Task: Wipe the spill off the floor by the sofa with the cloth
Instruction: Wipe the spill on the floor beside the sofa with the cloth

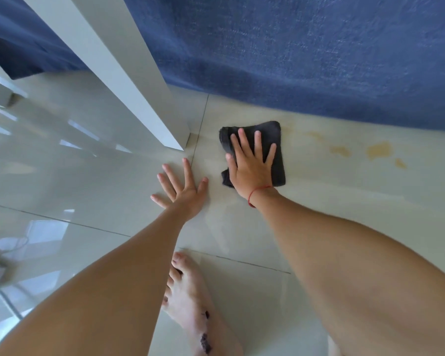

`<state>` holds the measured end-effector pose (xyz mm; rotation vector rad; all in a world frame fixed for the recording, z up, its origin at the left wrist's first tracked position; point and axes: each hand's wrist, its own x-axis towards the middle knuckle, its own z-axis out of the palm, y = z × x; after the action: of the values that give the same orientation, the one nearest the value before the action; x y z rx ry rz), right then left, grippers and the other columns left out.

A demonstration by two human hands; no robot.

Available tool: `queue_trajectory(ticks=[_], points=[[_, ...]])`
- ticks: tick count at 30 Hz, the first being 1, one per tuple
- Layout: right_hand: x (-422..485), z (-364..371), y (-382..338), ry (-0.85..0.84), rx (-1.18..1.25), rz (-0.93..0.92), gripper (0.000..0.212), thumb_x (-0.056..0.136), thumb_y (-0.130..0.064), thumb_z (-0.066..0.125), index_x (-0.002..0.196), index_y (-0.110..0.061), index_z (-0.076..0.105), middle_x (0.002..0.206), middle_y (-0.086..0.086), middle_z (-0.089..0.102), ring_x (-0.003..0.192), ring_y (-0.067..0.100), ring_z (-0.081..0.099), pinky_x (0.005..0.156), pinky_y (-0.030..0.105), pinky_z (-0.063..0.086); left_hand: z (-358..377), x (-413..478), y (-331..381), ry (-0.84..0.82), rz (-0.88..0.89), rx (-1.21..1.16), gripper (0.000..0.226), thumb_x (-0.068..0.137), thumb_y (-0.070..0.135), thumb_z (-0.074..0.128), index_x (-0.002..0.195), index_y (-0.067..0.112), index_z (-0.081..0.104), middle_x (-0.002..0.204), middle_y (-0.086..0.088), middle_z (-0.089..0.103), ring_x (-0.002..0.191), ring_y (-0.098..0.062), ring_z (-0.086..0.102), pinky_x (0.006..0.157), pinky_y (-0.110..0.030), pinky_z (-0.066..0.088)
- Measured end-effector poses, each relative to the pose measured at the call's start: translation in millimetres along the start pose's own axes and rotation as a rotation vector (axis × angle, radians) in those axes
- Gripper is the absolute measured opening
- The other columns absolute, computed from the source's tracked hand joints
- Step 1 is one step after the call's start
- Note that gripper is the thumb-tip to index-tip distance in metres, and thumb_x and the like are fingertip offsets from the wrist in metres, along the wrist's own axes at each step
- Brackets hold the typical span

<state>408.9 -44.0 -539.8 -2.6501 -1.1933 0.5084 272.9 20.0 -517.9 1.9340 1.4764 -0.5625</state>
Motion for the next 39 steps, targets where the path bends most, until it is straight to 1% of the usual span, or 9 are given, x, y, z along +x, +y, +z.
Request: queue_trajectory(ticks=[4,8,12,18,20,26,33,36,39], points=[[-13.2,9.7,-27.4,-0.039,-0.003,-0.117,0.052,0.100,-0.042,0.025,0.151,-0.028,0.021,0.161,-0.012,0.012,0.150,0.022,-0.001,0.115,0.057,-0.008,0.3,-0.8,0.6,0.002,0.002,-0.026,0.064,0.097,0.054,0.018,0.147,0.048,-0.021,0.155,0.000,-0.038,0.143,-0.021,-0.034,0.111,-0.058,-0.018],[-48.2,4.8,16.8,-0.069,-0.107,-0.322,0.053,0.098,-0.042,0.021,0.149,-0.028,0.027,0.158,-0.012,0.023,0.149,0.020,0.015,0.118,0.049,-0.002,6.7,-5.4,1.1,0.137,0.016,-0.101,0.061,0.100,0.042,0.021,0.151,0.043,-0.012,0.158,0.000,-0.031,0.146,-0.019,-0.028,0.113,-0.055,-0.017],[-62.7,-7.2,69.8,0.010,-0.034,-0.100,0.054,0.097,-0.042,0.020,0.148,-0.027,0.030,0.158,-0.011,0.025,0.148,0.016,0.015,0.120,0.041,0.000,10.4,-1.3,-4.1,0.235,-0.008,-0.067,0.060,0.099,0.046,0.017,0.151,0.043,-0.013,0.159,-0.002,-0.030,0.147,-0.019,-0.027,0.113,-0.055,-0.018],[-19.4,-11.8,60.7,0.136,0.040,0.288,0.051,0.101,-0.041,0.022,0.151,-0.030,0.018,0.162,-0.007,0.010,0.150,0.021,0.003,0.118,0.051,-0.005,5.7,3.5,-9.2,0.124,-0.023,-0.071,0.059,0.098,0.049,0.015,0.149,0.047,-0.015,0.157,0.000,-0.034,0.145,-0.017,-0.030,0.111,-0.053,-0.021],[-2.9,-10.2,42.7,0.141,0.039,0.325,0.052,0.101,-0.042,0.022,0.151,-0.030,0.016,0.162,-0.004,0.008,0.150,0.026,0.000,0.116,0.056,-0.006,6.1,3.8,-8.2,0.121,-0.024,-0.068,0.060,0.098,0.050,0.016,0.149,0.047,-0.016,0.157,0.001,-0.034,0.145,-0.017,-0.031,0.111,-0.053,-0.021],[21.7,-5.0,7.7,0.056,-0.005,0.080,0.051,0.100,-0.042,0.026,0.150,-0.031,0.022,0.162,-0.005,0.010,0.149,0.029,0.002,0.114,0.059,-0.007,8.1,4.7,-8.2,0.128,-0.025,-0.051,0.059,0.098,0.051,0.015,0.149,0.046,-0.016,0.156,0.000,-0.036,0.145,-0.018,-0.032,0.111,-0.054,-0.021],[-43.3,1.0,27.3,-0.063,-0.112,-0.319,0.052,0.096,-0.041,0.022,0.142,-0.026,0.041,0.154,-0.006,0.035,0.145,0.027,0.027,0.117,0.054,0.012,5.5,0.0,-5.8,0.159,-0.021,-0.031,0.059,0.100,0.048,0.015,0.151,0.042,-0.013,0.159,-0.003,-0.030,0.147,-0.021,-0.027,0.114,-0.053,-0.017],[-71.8,-2.8,74.7,-0.046,-0.138,-0.317,0.048,0.098,-0.040,0.027,0.141,-0.027,0.042,0.153,-0.009,0.037,0.145,0.021,0.028,0.118,0.045,0.011,5.2,-4.1,10.0,0.231,0.040,-0.018,0.060,0.102,0.042,0.014,0.154,0.031,-0.012,0.160,-0.006,-0.027,0.147,-0.023,-0.025,0.117,-0.049,-0.016],[-90.0,-15.9,118.5,0.009,-0.090,-0.101,0.050,0.098,-0.041,0.023,0.143,-0.027,0.039,0.155,-0.010,0.032,0.146,0.018,0.024,0.119,0.042,0.009,16.6,-7.9,42.2,0.216,0.177,0.028,0.062,0.102,0.043,0.015,0.153,0.027,-0.018,0.159,-0.005,-0.028,0.147,-0.022,-0.024,0.115,-0.047,-0.017]])
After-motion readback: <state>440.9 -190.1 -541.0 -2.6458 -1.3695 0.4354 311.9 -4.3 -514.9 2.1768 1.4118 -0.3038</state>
